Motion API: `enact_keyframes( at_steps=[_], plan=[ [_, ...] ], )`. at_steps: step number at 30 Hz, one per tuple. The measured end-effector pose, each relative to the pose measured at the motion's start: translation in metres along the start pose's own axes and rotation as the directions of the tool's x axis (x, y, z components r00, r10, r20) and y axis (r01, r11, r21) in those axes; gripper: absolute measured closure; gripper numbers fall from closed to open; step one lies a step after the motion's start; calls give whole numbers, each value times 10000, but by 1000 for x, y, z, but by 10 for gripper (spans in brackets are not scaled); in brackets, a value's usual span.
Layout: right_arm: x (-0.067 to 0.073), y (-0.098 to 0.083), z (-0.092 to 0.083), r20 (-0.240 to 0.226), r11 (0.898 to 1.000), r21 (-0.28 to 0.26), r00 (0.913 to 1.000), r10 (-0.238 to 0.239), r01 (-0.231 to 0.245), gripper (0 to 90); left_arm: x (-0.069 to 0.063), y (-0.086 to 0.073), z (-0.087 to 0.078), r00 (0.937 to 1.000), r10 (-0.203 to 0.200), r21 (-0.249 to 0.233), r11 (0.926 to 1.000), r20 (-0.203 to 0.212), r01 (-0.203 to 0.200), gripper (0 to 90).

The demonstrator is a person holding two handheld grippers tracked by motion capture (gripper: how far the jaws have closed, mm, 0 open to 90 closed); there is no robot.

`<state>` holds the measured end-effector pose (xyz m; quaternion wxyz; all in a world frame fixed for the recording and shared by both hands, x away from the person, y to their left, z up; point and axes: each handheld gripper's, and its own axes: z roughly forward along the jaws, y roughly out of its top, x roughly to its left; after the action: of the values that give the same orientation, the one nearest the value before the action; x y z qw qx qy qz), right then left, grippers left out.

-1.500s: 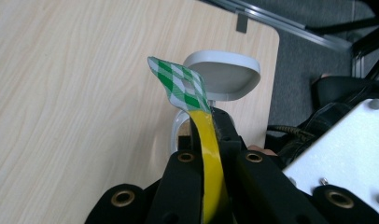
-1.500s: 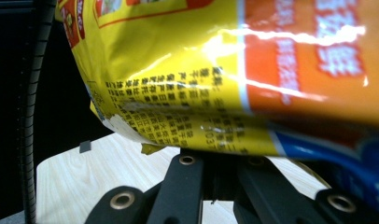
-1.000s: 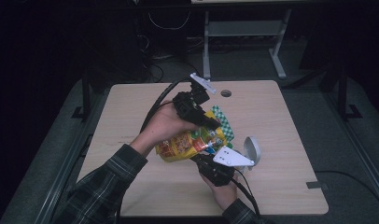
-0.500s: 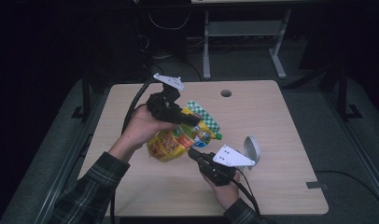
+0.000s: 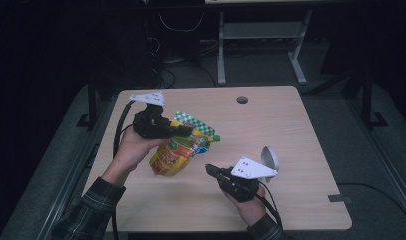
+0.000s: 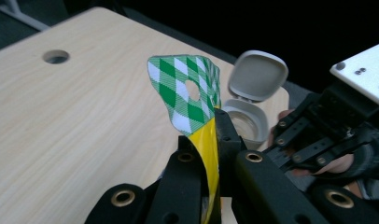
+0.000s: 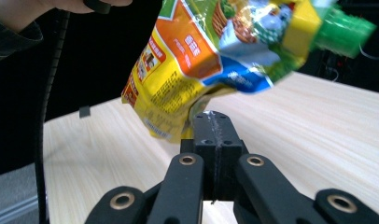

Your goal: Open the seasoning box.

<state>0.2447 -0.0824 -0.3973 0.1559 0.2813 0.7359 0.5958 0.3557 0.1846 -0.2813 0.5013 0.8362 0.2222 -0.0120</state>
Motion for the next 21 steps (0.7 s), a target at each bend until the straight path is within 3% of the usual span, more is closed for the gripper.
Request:
enact_keyframes(
  at_steps=[6,9,18,21],
  plan=[
    [-6,0,-9,47,9996,291,10000,-4,3,900,14,-19,-4,9992,-354,-562,9978,-176,344,900],
    [-8,0,-13,23,9993,381,10000,-31,30,900,15,-24,-7,9985,-208,-730,9972,-497,171,900],
    [-15,-6,-23,-82,9967,800,9999,112,-105,900,32,-49,-16,9924,-693,-1767,9830,-1021,505,899],
    [-17,-6,-27,-80,9967,809,9999,84,-77,900,40,-57,-18,9887,-692,-1945,9800,-1329,425,899]
  ],
)
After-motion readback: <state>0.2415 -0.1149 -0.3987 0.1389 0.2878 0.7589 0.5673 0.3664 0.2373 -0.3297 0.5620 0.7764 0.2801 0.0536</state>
